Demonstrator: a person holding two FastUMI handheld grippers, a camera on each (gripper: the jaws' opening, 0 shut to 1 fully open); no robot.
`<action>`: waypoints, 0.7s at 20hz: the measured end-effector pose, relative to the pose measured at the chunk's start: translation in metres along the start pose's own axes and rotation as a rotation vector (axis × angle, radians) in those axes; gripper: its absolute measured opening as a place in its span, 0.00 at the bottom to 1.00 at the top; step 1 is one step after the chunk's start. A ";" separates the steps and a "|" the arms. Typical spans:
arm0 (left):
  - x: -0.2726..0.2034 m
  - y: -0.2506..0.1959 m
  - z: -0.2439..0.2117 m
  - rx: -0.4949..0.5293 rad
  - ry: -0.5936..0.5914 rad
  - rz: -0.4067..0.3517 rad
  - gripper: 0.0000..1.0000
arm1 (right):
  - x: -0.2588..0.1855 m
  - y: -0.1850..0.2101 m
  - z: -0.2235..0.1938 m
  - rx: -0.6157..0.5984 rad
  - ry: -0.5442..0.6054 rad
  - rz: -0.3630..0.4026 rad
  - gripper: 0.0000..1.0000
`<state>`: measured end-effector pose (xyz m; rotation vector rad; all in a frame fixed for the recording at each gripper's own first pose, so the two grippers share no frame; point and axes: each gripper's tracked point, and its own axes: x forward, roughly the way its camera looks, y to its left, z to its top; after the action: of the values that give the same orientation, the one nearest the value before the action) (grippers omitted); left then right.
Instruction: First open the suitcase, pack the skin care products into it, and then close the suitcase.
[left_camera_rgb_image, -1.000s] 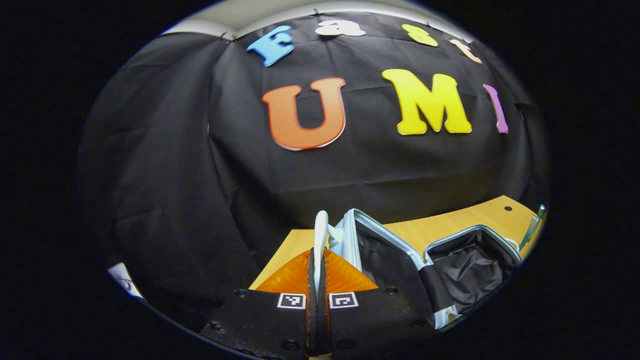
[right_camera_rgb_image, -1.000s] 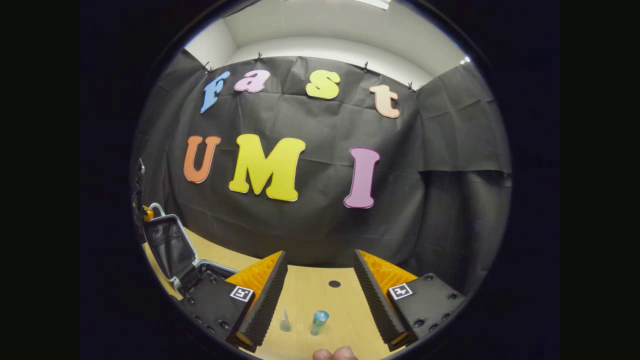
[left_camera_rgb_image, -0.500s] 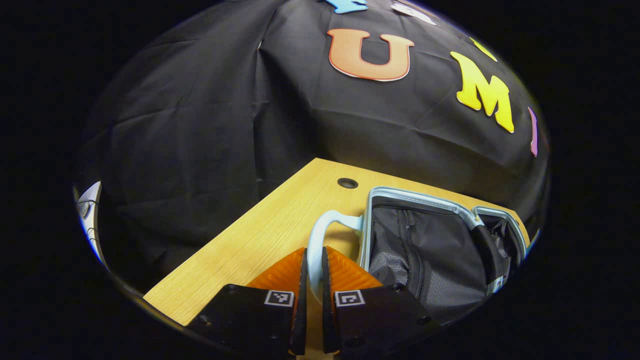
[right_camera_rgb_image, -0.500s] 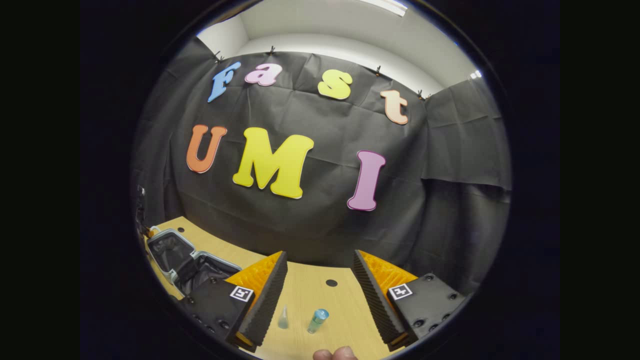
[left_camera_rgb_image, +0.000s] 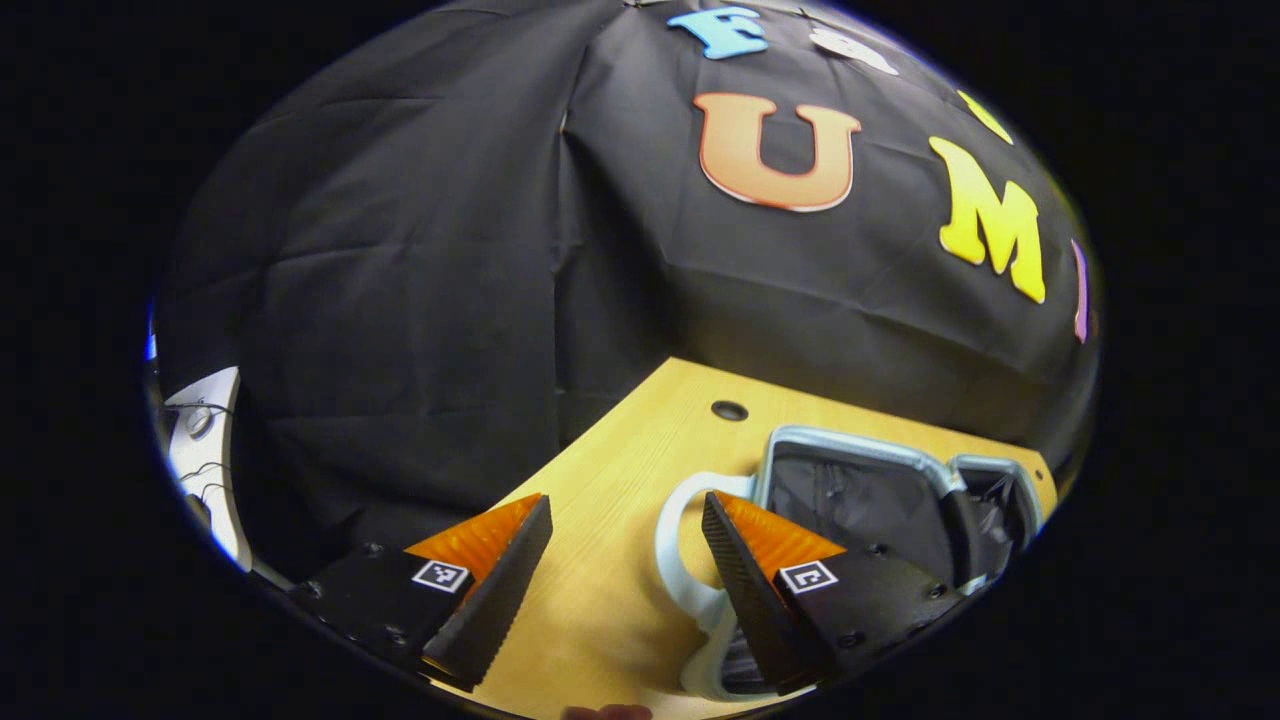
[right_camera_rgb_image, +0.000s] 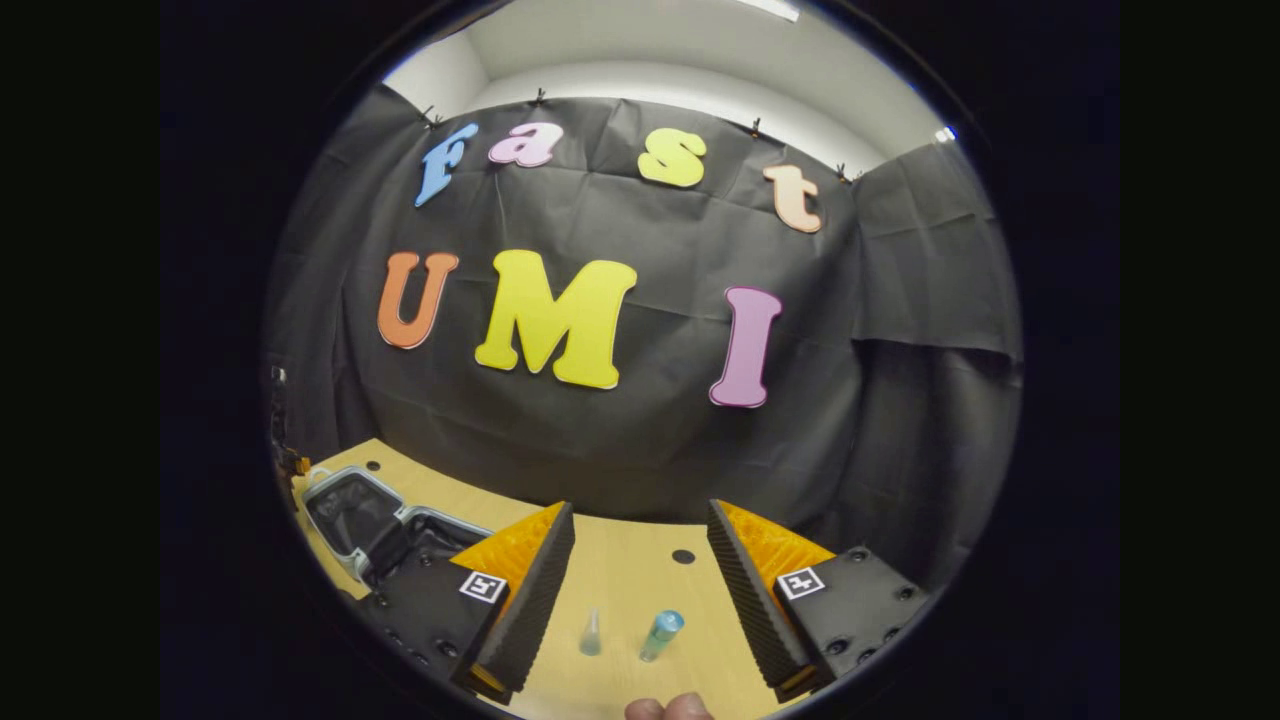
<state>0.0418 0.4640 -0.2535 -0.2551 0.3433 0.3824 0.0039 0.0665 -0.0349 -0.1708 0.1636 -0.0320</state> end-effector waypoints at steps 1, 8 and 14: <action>-0.016 -0.016 0.020 -0.013 -0.053 -0.014 0.97 | 0.002 0.000 -0.001 0.015 0.001 0.005 0.79; -0.148 -0.167 0.138 0.127 -0.357 -0.117 0.98 | 0.004 -0.030 0.002 0.085 -0.041 -0.002 0.79; -0.211 -0.304 0.102 0.189 -0.395 -0.237 0.98 | 0.000 -0.083 -0.023 0.111 -0.023 -0.022 0.80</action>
<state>0.0089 0.1546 -0.0278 -0.0305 -0.0408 0.1586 -0.0017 -0.0188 -0.0425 -0.0627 0.1365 -0.0612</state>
